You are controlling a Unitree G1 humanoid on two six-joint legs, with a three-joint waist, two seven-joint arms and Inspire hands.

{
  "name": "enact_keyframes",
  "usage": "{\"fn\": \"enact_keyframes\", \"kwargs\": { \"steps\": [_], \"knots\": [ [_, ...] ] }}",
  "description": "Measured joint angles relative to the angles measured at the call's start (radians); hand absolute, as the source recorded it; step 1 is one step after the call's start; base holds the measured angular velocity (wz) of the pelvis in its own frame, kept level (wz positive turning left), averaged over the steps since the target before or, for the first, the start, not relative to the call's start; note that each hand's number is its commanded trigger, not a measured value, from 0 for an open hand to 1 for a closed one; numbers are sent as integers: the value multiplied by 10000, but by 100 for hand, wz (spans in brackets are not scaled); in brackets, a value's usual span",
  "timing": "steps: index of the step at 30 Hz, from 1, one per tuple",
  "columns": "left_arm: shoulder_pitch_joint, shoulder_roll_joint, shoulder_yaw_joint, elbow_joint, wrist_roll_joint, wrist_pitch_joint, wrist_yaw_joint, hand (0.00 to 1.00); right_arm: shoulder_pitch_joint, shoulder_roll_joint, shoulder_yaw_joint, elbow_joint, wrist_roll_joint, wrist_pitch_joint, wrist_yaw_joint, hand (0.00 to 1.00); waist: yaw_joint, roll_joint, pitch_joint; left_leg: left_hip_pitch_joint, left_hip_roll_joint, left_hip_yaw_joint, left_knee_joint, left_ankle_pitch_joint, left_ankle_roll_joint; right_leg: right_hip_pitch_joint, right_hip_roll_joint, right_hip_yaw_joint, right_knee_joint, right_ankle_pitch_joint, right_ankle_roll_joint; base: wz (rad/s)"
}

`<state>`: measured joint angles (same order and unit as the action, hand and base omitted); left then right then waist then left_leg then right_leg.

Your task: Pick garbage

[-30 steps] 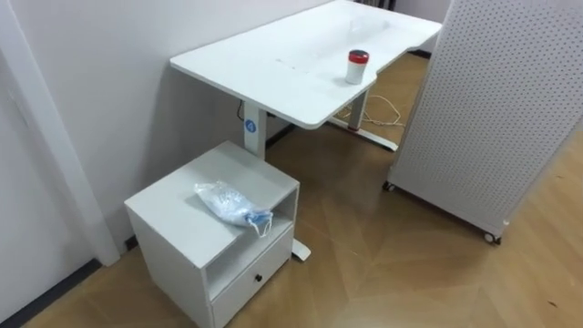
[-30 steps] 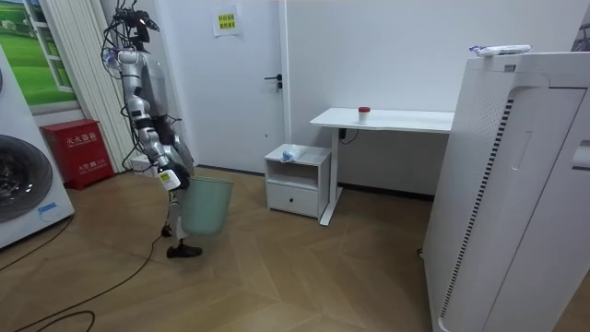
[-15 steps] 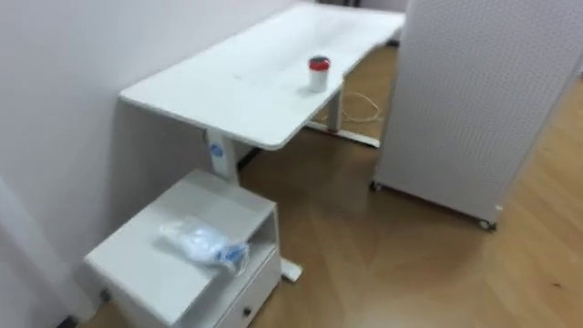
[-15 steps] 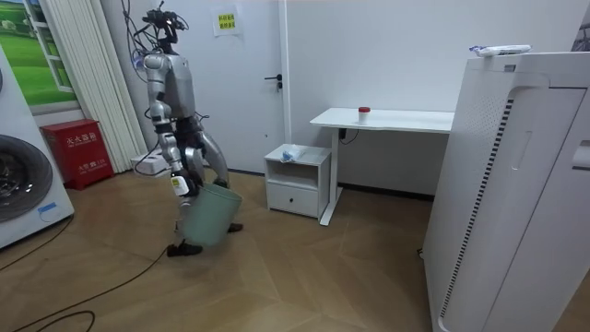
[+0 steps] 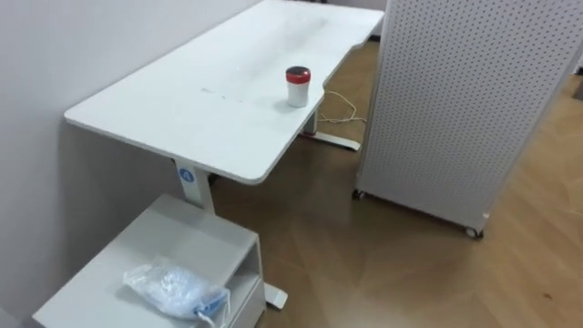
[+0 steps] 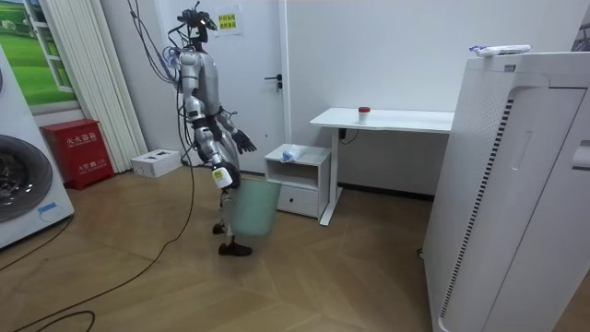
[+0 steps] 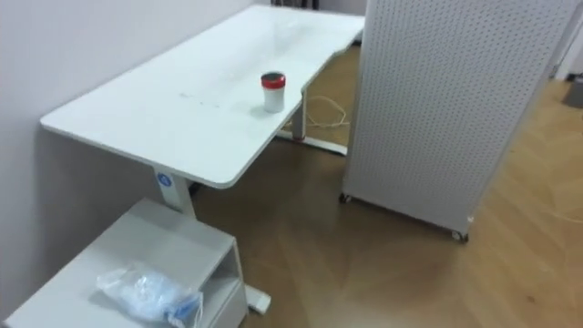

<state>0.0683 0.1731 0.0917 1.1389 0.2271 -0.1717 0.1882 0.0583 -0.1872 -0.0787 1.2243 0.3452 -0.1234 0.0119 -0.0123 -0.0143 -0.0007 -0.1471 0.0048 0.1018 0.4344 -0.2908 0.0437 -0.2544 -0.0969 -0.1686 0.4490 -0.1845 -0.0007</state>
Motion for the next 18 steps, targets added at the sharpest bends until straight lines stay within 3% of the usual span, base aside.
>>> {"fn": "enact_keyframes", "kwargs": {
  "steps": [4,7,11,15,18],
  "knots": [
    [90,12,6,-24,1,-302,252,0,-96,61,588,203,-11,-294,183,100,188,42,36,853,254,-9,-1256,307,-383,714,488,-26,-922,141,-191,-3],
    [112,-75,17,-185,11,-344,431,0,-204,66,588,212,-11,-336,335,100,185,36,51,910,357,-27,-1361,323,-414,799,644,-22,-1096,124,-229,-4],
    [52,-69,27,-531,2,-797,780,0,-292,85,599,195,-125,-496,346,100,162,-6,94,886,383,-210,-1368,322,-415,880,662,4,-1266,126,-232,-2],
    [-475,-32,-281,-793,7,-1216,1616,0,-458,110,1150,165,46,-731,313,100,164,-87,193,656,328,-257,-1325,316,-422,673,661,-20,-1257,129,-222,4],
    [-779,-38,-472,-1236,35,-1590,2179,0,-721,209,1247,183,89,-931,337,100,163,-48,213,212,298,-226,-1244,316,-422,241,627,-94,-1213,210,-201,3]
  ]
}}
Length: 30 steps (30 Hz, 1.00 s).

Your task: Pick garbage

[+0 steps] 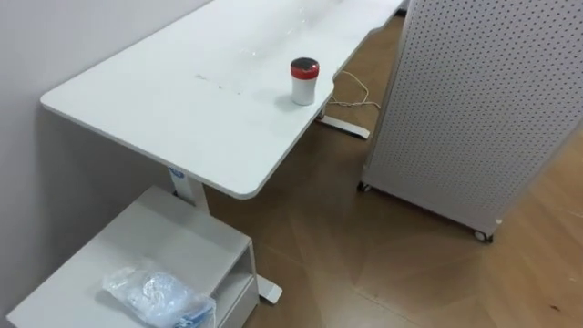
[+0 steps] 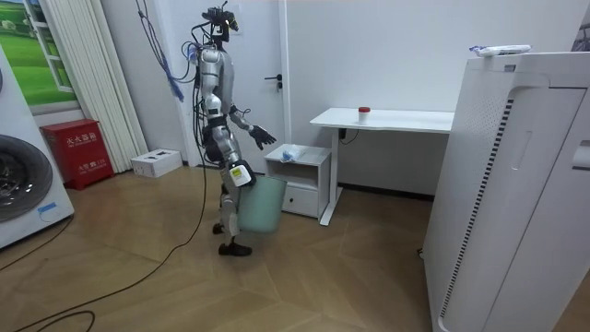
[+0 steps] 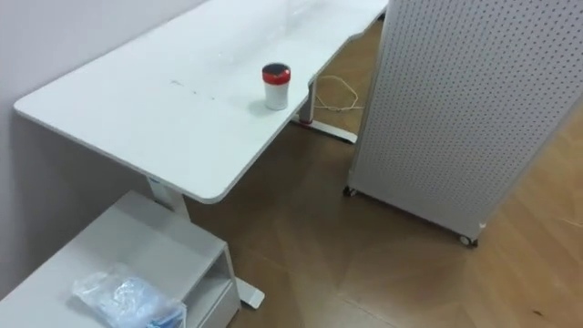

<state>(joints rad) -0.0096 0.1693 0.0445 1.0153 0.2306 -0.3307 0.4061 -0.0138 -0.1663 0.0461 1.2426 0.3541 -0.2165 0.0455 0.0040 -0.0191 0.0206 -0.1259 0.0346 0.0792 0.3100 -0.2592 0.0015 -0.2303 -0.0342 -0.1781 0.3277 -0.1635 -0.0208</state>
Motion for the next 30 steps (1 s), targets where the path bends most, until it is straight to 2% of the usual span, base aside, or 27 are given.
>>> {"fn": "enact_keyframes", "kwargs": {
  "steps": [1,3,7,9,11,12,16,21,24,30],
  "knots": [
    [-106,2,-5,-99,-4,-31,128,0,-61,32,6,2,0,-31,5,100,5,23,16,-129,4,-2,45,0,0,-102,-1,-18,2,33,-7,0],
    [-720,9,0,-136,-6,-270,671,0,-366,105,10,128,-18,-49,9,100,5,143,94,-766,36,-9,328,1,3,-632,5,-36,55,202,-51,0],
    [-1387,1,-97,-118,-10,-390,1338,0,-947,156,221,388,-39,-45,7,100,1,272,175,-1483,-1,5,740,3,9,-1470,-79,15,593,217,-103,-5],
    [-1846,-28,-211,-25,-24,-394,1488,0,-1249,97,488,474,100,-20,8,100,-65,362,265,-1970,-56,5,1060,10,19,-1982,-158,77,958,199,-159,0],
    [-2099,-24,-324,-5,-38,-400,1761,0,-1493,97,630,469,279,-29,0,100,-237,384,304,-2306,-81,1,1325,9,19,-2300,-199,150,1194,194,-178,0],
    [-2411,-22,-333,147,-41,-425,1894,0,-1676,98,710,459,378,-31,-23,100,-293,364,355,-2555,-101,3,1514,7,20,-2539,-229,214,1340,181,-201,0],
    [-3194,20,-524,531,-228,-503,2271,0,-1985,132,965,279,425,-46,-196,100,-472,254,475,-3466,-74,27,2083,-24,47,-3391,-220,352,1718,219,-282,-1],
    [-3742,159,-581,876,-337,-551,2826,0,-2188,25,1174,-68,624,-134,-536,100,-591,212,512,-4609,-6,14,2857,-197,25,-4480,-207,379,2277,325,-400,-7],
    [-4118,258,-805,1189,-525,-612,3091,0,-2229,-1,1604,-357,922,-122,-578,100,-645,182,533,-5056,75,-11,3155,-236,-8,-4856,-171,320,2431,368,-471,-1],
    [-4254,461,-1093,1414,-829,-712,3498,0,-2220,75,1848,-1122,1118,-116,-743,100,-908,161,544,-5745,114,-104,3615,-306,-3,-5428,-177,276,2678,380,-509,0]
  ]
}}
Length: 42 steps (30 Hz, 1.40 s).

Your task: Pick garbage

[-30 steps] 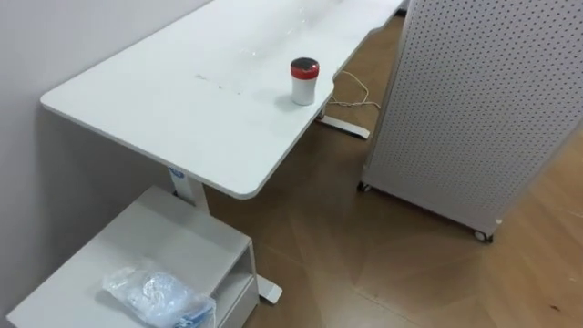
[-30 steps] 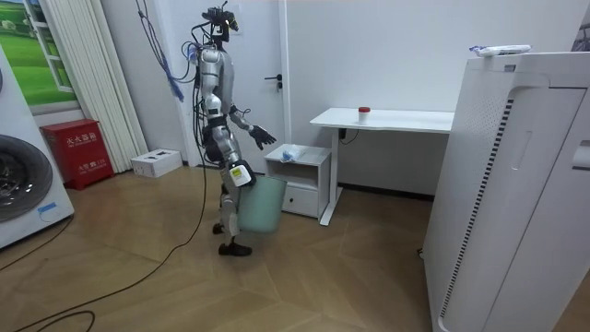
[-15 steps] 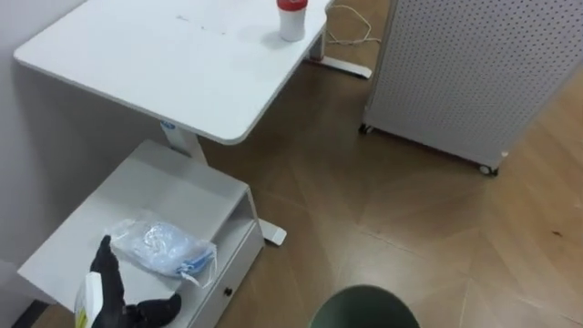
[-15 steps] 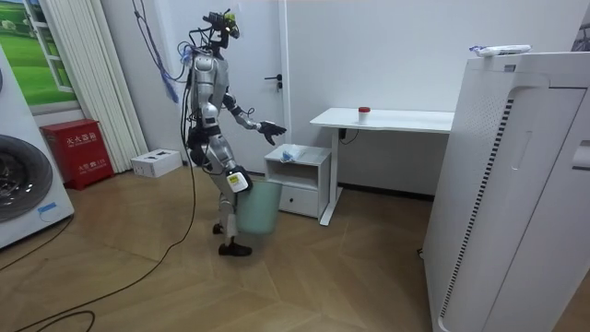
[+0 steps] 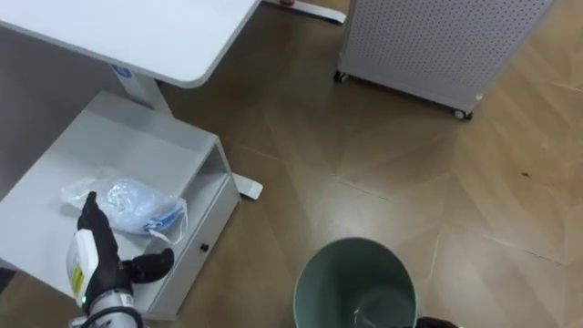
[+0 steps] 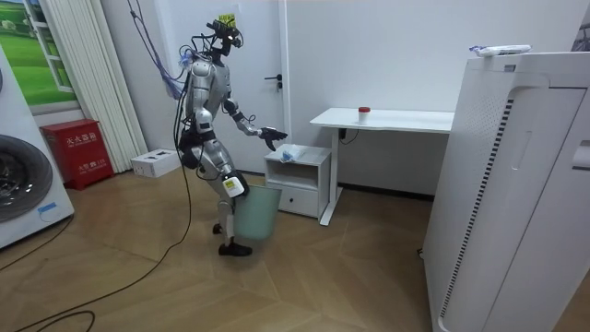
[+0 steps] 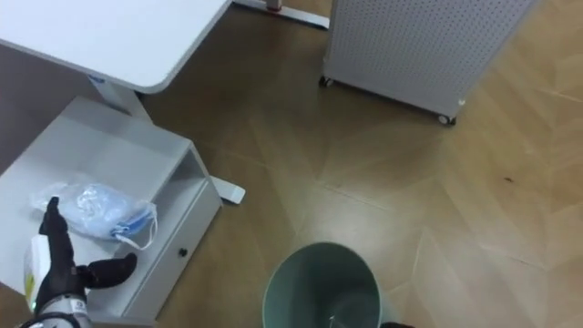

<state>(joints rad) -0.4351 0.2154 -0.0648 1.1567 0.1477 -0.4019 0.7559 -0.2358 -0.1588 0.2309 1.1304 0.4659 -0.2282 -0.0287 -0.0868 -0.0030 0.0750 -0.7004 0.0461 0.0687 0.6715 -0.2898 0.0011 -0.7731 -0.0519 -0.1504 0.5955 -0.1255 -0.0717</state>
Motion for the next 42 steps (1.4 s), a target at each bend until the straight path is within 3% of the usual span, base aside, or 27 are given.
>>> {"fn": "enact_keyframes", "kwargs": {
  "steps": [13,22,24,27,37,42],
  "knots": [
    [-566,745,-780,737,60,188,594,0,89,-63,625,-576,630,3,-138,100,-199,-42,14,-803,169,109,383,-173,69,-691,4,-133,95,62,-6,-3],
    [-771,1016,-1048,845,233,728,591,0,109,-126,742,-870,860,110,-166,100,-335,-44,15,-1100,142,14,426,-174,68,-883,-36,-216,75,31,2,1],
    [-804,1414,-1154,846,226,736,588,0,107,-137,919,-1099,862,95,-243,100,-489,-44,16,-1375,139,-93,558,-174,69,-1070,-43,-302,102,33,2,8],
    [-970,1727,-1428,846,235,744,591,0,178,-188,1001,-1271,873,79,-269,100,-563,-34,22,-1587,140,-190,621,-172,71,-1189,-68,-433,103,42,4,10],
    [-1376,1924,-1962,846,229,744,626,0,185,-360,1197,-1450,1007,-9,-179,100,-628,55,114,-1848,206,-120,624,-189,96,-1391,-73,-502,49,42,6,1],
    [-1471,2003,-2554,905,429,822,589,0,195,-518,1313,-1606,1176,128,-15,100,-826,94,142,-1818,338,231,545,-201,123,-1413,-68,-444,40,32,17,-1]
  ]
}}
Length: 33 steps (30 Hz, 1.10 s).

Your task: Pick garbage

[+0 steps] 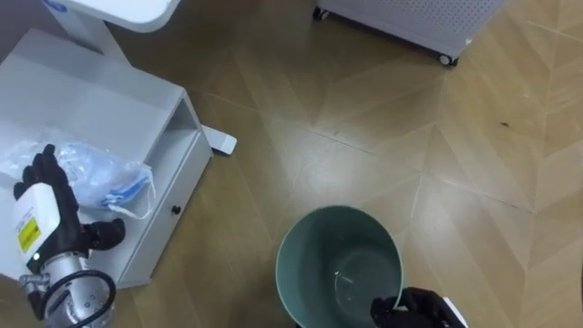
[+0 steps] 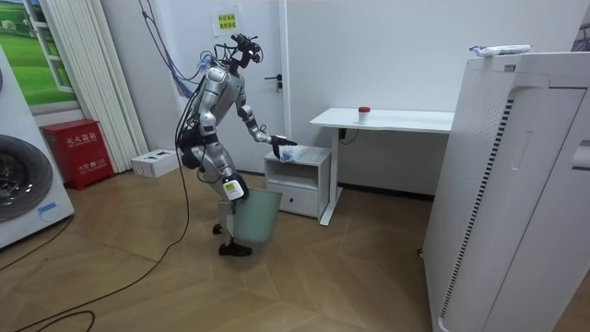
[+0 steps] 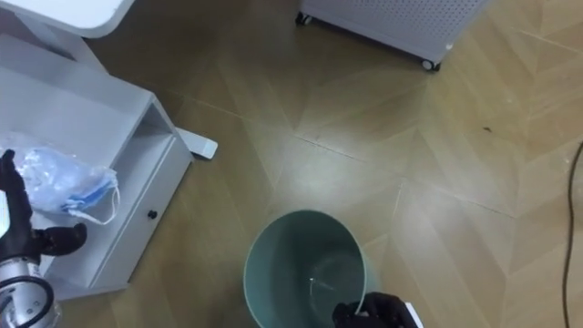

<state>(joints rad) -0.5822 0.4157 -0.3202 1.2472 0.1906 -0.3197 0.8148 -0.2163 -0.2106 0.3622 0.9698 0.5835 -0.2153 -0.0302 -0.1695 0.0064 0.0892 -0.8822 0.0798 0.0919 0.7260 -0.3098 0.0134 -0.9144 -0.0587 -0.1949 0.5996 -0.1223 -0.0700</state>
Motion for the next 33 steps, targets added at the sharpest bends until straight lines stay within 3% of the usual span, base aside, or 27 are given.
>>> {"fn": "enact_keyframes", "kwargs": {
  "steps": [11,12,13,14,20,26,33],
  "knots": [
    [-70,-26,-579,118,1687,740,-427,0,-5,-125,98,-293,44,198,9,100,-192,59,36,-148,20,198,150,26,63,-194,-97,30,109,-14,24,-1],
    [-82,-44,-580,118,1777,775,-435,5,-5,-148,98,-326,44,198,9,100,-192,86,52,-148,20,200,151,33,76,-195,-110,28,126,-14,24,0],
    [-89,-64,-581,118,1782,805,-439,40,-5,-162,98,-340,48,199,9,100,-191,94,59,-147,12,203,143,34,77,-196,-116,28,137,-14,24,0],
    [-91,-97,-581,117,1778,853,-440,98,-7,-183,99,-348,52,201,9,100,-184,99,62,-147,0,215,115,34,78,-207,-125,33,164,-15,24,0],
    [-87,-253,-663,110,1748,1016,-880,100,-7,-244,88,-427,90,202,116,100,-181,99,62,-165,-45,199,-7,41,94,-304,-184,36,204,-15,21,1],
    [-364,-76,-615,78,1739,1182,-842,100,-13,-266,80,-403,38,213,115,100,-151,113,51,-73,-42,425,-198,162,149,-269,-197,80,83,39,20,-1],
    [13,-509,-902,338,1763,1679,-1729,100,-137,-222,119,-235,44,438,-83,100,-126,102,47,379,-155,692,-392,183,187,-73,-278,271,44,40,59,-9]
  ]
}}
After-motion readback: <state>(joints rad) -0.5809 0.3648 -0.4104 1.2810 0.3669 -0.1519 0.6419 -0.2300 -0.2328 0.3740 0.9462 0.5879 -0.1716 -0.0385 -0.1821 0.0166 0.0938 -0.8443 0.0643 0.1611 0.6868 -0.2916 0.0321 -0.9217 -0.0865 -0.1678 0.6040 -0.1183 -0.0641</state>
